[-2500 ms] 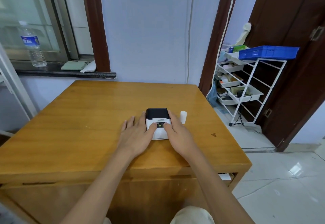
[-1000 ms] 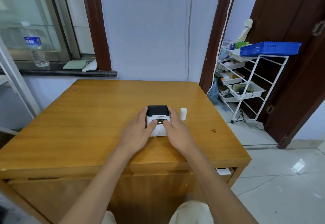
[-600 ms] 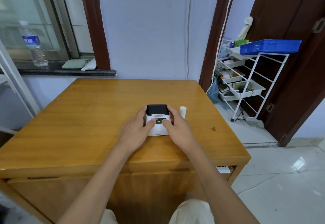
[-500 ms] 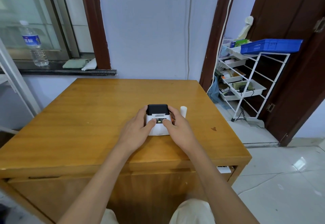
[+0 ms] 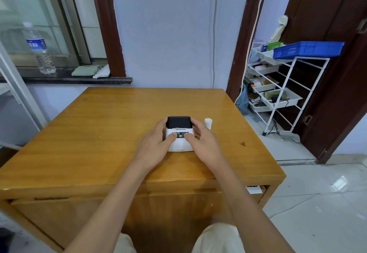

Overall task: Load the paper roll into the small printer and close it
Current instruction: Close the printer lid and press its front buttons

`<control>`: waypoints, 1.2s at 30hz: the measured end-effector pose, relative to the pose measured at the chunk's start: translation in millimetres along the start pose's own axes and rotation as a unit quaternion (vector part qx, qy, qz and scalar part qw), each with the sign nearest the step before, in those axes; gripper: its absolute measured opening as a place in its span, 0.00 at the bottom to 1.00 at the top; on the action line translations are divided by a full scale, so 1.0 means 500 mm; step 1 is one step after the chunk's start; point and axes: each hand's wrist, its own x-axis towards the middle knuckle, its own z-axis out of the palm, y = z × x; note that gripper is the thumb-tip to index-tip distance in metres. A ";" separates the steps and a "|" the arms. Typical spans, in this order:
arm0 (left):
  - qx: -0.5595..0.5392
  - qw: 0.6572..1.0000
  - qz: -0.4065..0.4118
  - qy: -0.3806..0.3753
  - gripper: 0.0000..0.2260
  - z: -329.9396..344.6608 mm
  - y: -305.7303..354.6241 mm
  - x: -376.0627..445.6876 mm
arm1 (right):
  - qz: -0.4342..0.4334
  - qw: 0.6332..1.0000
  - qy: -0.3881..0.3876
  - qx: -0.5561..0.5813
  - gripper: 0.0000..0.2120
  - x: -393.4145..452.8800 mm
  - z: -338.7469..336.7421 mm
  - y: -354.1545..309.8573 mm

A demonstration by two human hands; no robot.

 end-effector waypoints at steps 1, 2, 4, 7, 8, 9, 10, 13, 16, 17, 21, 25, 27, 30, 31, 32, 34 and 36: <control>0.002 1.000 0.001 0.001 0.29 0.001 0.000 0.000 | -0.002 1.000 0.001 0.001 0.30 0.000 0.000 0.001; 0.005 1.000 0.001 0.002 0.28 0.001 0.000 0.000 | -0.002 1.000 0.001 0.002 0.30 -0.001 0.000 0.001; 0.008 1.000 0.001 0.002 0.28 0.002 0.000 0.000 | -0.004 1.000 0.003 0.003 0.30 -0.002 -0.001 0.001; 0.009 1.000 -0.001 0.000 0.28 0.002 -0.001 0.000 | -0.006 1.000 0.006 0.004 0.29 -0.001 0.000 0.002; 0.010 1.000 -0.001 0.001 0.28 0.002 -0.001 0.001 | -0.006 1.000 0.006 0.004 0.29 -0.001 0.000 0.001; 0.012 1.000 0.000 0.001 0.28 0.002 0.000 0.001 | -0.006 1.000 0.006 0.005 0.29 0.000 0.000 0.002; 0.014 1.000 0.000 0.001 0.28 0.002 0.001 0.000 | -0.006 1.000 0.006 0.005 0.29 0.000 0.000 0.001; 0.014 1.000 -0.001 0.000 0.28 0.001 0.002 -0.001 | -0.006 1.000 0.006 0.008 0.28 0.000 0.000 0.001; 0.010 1.000 -0.003 -0.002 0.29 0.000 0.002 -0.002 | -0.005 1.000 0.008 0.008 0.28 -0.001 0.001 0.001; 0.011 1.000 -0.002 -0.002 0.29 -0.001 0.002 -0.003 | -0.005 1.000 0.009 0.010 0.28 -0.001 0.001 0.001; 0.010 1.000 -0.001 -0.007 0.30 -0.002 0.004 -0.004 | -0.006 1.000 0.009 0.013 0.28 -0.001 0.002 0.002; 0.001 1.000 -0.005 -0.015 0.34 -0.004 0.008 -0.006 | -0.009 1.000 0.010 0.012 0.27 0.000 0.002 0.002; 0.001 1.000 -0.006 -0.013 0.33 -0.004 0.008 -0.006 | -0.008 1.000 0.012 0.015 0.26 0.000 0.003 0.003; 0.008 1.000 -0.003 -0.010 0.32 -0.003 0.006 -0.005 | -0.006 1.000 0.011 0.017 0.25 -0.001 0.005 0.002; 0.008 1.000 -0.003 -0.010 0.32 -0.003 0.006 -0.006 | -0.007 1.000 0.010 0.016 0.25 -0.002 0.005 0.001; 0.007 1.000 -0.003 -0.011 0.32 -0.003 0.007 -0.006 | -0.008 1.000 0.009 0.013 0.25 -0.003 0.005 -0.001; 0.003 1.000 -0.005 -0.012 0.33 -0.004 0.008 -0.007 | -0.011 1.000 0.007 0.002 0.25 -0.004 0.005 -0.004; 0.005 1.000 -0.004 -0.011 0.32 -0.004 0.008 -0.006 | -0.013 1.000 0.003 -0.005 0.26 -0.004 0.004 -0.005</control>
